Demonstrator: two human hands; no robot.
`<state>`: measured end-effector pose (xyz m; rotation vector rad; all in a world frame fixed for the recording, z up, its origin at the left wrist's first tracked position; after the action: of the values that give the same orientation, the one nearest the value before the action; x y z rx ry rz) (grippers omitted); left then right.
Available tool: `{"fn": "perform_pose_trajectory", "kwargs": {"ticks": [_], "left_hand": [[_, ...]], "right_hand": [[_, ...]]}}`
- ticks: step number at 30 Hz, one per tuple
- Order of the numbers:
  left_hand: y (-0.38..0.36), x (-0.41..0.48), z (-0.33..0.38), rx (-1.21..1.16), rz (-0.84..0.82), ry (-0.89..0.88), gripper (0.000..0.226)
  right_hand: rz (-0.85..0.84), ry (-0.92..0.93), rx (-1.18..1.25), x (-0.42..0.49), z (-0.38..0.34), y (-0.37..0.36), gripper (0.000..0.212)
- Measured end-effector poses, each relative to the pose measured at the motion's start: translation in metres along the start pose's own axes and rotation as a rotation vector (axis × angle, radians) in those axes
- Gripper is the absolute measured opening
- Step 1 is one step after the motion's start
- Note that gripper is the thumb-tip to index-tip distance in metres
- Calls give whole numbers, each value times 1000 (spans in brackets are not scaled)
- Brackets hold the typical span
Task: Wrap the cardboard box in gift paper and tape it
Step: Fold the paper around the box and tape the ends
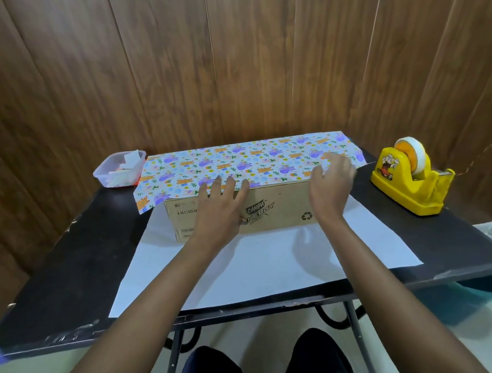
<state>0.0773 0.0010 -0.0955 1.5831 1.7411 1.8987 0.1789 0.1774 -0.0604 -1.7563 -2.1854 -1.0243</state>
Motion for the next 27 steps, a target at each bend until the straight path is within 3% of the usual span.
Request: {"fn": "perform_pose_trajectory", "kwargs": {"ticks": [3, 5, 7, 10, 13, 15, 17, 19, 21, 23, 27], "left_hand": [[2, -3, 0, -12, 52, 12, 101], [3, -6, -1, -13, 89, 31, 100], [3, -12, 1, -41, 99, 68, 98], [1, -24, -3, -135, 162, 142, 93], [2, -46, -13, -277, 346, 260, 78], [11, -61, -18, -438, 524, 488, 76], [7, -72, -28, -715, 639, 824, 86], [-5, -70, -39, -1156, 558, 1083, 94], [-16, -65, -45, -1513, 405, 1152, 86], [-18, -64, -46, -1634, 316, 1125, 73], [-21, -67, -43, -1683, 346, 1080, 73]], "right_hand": [[-5, -293, 110, 1, 26, 5, 20], [-143, -487, 340, 0, 37, -2, 10], [-324, -603, 495, -1, 44, -7, 19], [-450, -625, 620, 1, 45, -6, 34], [-508, -600, 722, 5, 47, -3, 17], [-566, -564, 745, 7, 52, -4, 10], [-645, -524, 748, 7, 53, -4, 12], [-710, -520, 768, 8, 54, -4, 13], [-757, -511, 792, 9, 55, -4, 16], [-795, -495, 809, 10, 56, -6, 24], [-794, -475, 829, 7, 60, -7, 36]]}}
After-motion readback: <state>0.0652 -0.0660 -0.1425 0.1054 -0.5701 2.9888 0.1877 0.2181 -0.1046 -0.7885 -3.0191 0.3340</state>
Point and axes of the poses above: each hand's wrist, its own x-axis towards the middle knuckle, its own y-axis out of the back of the hand, z = x × y, the point moved 3 cm from there along x, towards the middle knuckle, and after that the axes turned 9 degrees about -x, right-handed, at the moved point
